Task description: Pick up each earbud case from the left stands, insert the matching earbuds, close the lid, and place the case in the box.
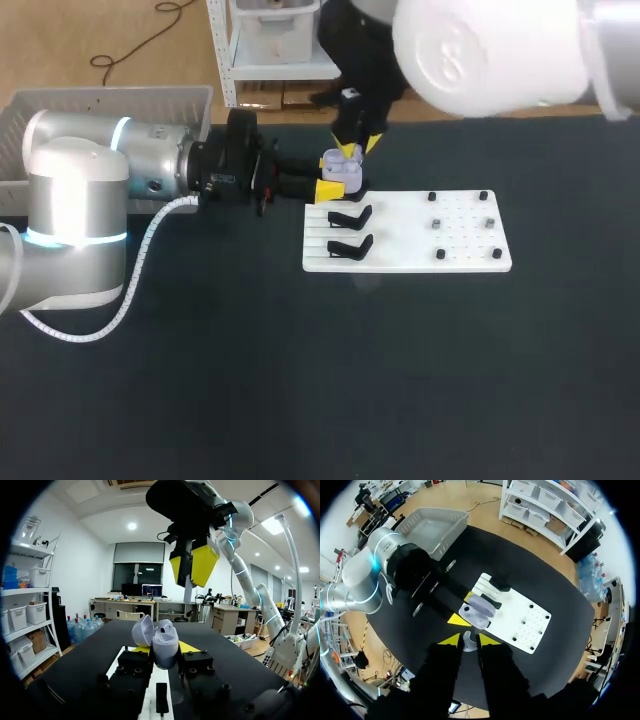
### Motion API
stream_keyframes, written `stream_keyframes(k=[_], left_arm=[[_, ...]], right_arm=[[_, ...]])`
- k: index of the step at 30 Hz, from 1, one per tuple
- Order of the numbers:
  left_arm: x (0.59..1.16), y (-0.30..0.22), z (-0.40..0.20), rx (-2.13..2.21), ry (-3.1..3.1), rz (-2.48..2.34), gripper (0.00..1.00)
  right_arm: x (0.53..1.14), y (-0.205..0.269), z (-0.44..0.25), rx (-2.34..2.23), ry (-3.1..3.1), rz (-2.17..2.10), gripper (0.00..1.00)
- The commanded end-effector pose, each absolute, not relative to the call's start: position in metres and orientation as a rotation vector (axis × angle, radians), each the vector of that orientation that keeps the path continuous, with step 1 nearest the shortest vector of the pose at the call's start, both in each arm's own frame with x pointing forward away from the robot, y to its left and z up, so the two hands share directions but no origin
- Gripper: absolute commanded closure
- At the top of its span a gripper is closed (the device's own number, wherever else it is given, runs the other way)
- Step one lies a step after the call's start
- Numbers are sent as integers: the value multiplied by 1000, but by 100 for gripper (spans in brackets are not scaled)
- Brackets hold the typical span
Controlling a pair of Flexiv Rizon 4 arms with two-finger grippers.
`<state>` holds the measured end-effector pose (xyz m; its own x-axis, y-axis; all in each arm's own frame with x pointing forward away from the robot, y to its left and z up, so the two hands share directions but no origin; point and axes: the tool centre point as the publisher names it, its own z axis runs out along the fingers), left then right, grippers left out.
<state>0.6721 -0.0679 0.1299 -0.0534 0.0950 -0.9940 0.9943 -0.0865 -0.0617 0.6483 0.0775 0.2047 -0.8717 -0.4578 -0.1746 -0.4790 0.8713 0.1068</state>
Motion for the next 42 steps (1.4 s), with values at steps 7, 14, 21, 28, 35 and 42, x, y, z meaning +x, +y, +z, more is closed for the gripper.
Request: stream_keyframes(k=[7, 14, 21, 28, 35, 42], left_arm=[[672, -68, 129, 1316, 1276, -1273, 100], [672, -68, 129, 1316, 1276, -1273, 100], [672, -68, 129, 1316, 1276, -1273, 100], [672, -68, 129, 1316, 1276, -1273, 100], [672, -68, 129, 1316, 1276, -1273, 100], [672, -68, 129, 1316, 1276, -1273, 100]], right_arm=[[655, 79, 203, -733, 2914, 221, 100], [655, 79, 203, -753, 2913, 217, 100], [662, 80, 200, -862, 2899, 296, 100], [665, 86, 194, -918, 2905, 281, 100], [668, 88, 191, -942, 2910, 246, 100], [669, 88, 183, -935, 2928, 234, 100]])
